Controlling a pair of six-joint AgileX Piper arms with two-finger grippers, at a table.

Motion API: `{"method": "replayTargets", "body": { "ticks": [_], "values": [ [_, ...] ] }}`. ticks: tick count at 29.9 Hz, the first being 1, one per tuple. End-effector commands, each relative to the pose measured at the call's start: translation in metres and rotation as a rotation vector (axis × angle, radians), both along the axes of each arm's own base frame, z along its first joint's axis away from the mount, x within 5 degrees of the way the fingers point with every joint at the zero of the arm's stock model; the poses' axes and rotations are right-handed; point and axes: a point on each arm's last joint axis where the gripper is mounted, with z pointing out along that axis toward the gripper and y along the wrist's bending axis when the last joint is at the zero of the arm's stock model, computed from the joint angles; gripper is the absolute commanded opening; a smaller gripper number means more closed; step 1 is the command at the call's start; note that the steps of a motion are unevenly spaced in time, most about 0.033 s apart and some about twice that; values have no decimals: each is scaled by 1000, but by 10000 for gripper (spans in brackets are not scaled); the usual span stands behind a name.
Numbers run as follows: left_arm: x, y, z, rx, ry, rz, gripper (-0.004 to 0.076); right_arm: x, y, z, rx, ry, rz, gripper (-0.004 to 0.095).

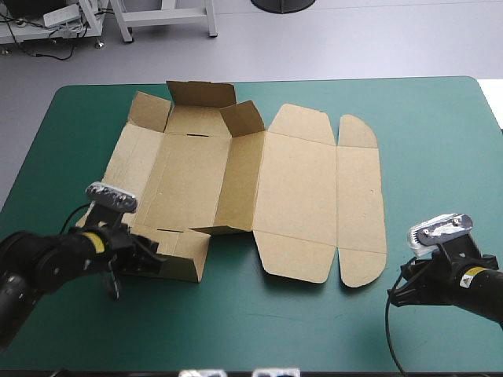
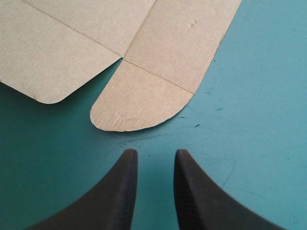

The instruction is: Fold the box

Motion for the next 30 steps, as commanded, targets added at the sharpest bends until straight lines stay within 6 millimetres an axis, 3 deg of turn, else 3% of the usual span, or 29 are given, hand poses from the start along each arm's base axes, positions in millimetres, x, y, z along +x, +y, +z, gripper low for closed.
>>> {"method": "replayTargets", "body": {
  "ticks": [1, 7, 12, 16, 24, 30],
  "values": [
    [36, -14, 13, 13, -73, -29, 318, 3, 1, 9, 16, -64, 3, 246],
    [88, -39, 25, 4, -93, -78, 322, 3, 1, 10, 15, -67, 5, 246],
    [116, -26, 35, -31, -34, -70, 347, 3, 1, 10, 11, -71, 10, 246],
    [128, 10, 41, -123, -3, -40, 347, 4, 1, 10, 12, -76, 9, 246],
    [129, 106, 27, -209, 124, 99, 347, 5, 1, 11, 15, -97, 4, 246],
    [142, 152, 13, -382, 94, 170, 347, 5, 3, 12, 17, -108, 30, 246]
  ]
}}
